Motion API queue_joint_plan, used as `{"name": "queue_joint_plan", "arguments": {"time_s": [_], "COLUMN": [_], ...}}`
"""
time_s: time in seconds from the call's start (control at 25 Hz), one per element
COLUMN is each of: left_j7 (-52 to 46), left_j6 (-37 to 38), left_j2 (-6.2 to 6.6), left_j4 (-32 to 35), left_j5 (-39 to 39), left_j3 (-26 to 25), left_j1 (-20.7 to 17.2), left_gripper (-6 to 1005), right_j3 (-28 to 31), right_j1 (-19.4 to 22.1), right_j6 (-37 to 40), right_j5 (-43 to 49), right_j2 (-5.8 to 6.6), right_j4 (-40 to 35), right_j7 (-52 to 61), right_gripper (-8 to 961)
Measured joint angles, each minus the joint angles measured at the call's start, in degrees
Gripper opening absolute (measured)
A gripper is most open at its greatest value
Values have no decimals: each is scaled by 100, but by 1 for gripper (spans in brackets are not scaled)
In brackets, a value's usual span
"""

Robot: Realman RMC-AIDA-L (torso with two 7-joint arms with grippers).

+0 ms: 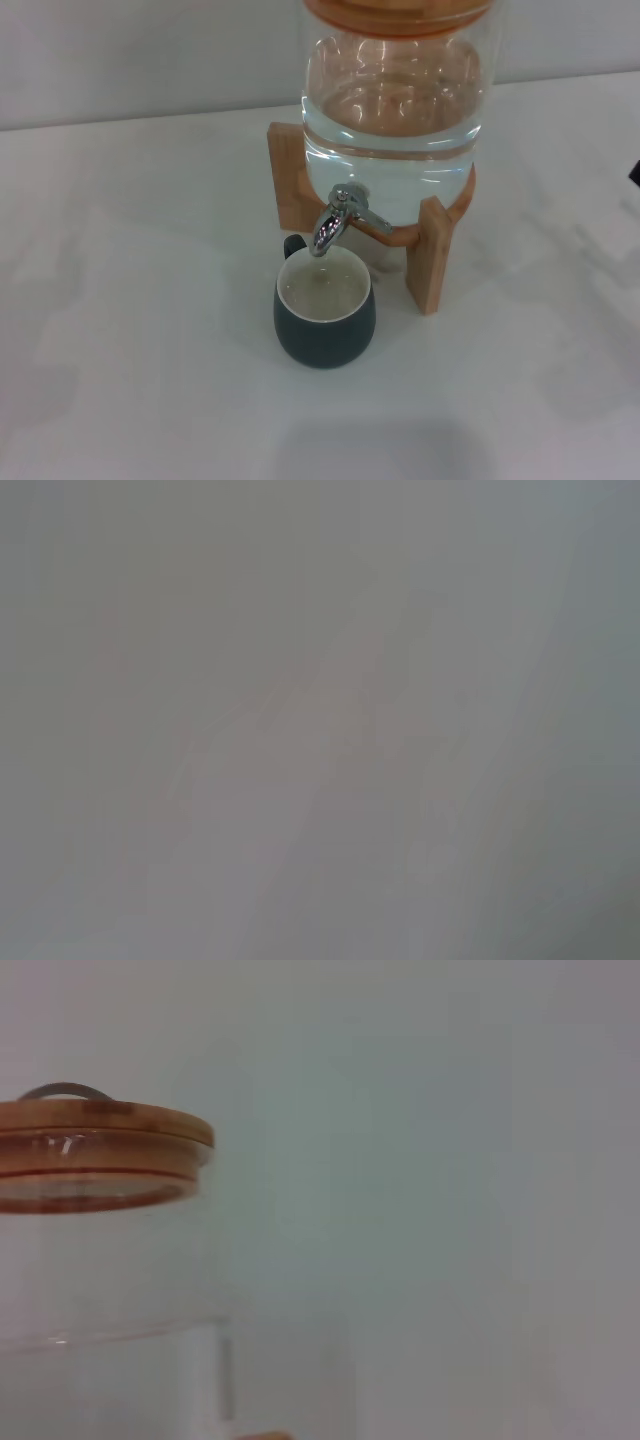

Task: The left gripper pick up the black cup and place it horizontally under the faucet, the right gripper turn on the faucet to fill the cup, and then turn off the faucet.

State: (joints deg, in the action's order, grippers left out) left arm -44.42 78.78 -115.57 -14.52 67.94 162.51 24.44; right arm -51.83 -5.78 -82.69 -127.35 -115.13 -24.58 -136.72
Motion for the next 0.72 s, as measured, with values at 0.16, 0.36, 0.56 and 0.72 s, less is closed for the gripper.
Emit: {"name": "queue_joint_plan", "arguments": {"time_s": [0.16, 0.36, 0.56, 0.72], "left_j7": [-2, -27, -80, -96], "left_j6": [-5, -58, -73, -69], "left_j2": [0, -7, -28, -66], "left_j4": [0, 2, 2, 3], "left_j5": [0, -2, 12, 159], "left_j3": [-2, -1, -24, -33], "left_j1": [-8, 15, 31, 2], "left_gripper": [463, 463, 463, 463], "right_j3": [13, 135, 140, 138], "right_j1": [4, -10, -7, -3], "right_j6": [6, 0, -12, 12], "right_j5": [-485, -643, -647, -651], "right_j2": [0, 0, 2, 6], "right_j4": [301, 524, 535, 538], "right_j7": [-421, -661, -665, -678], "right_gripper": [825, 825, 824, 824]}}
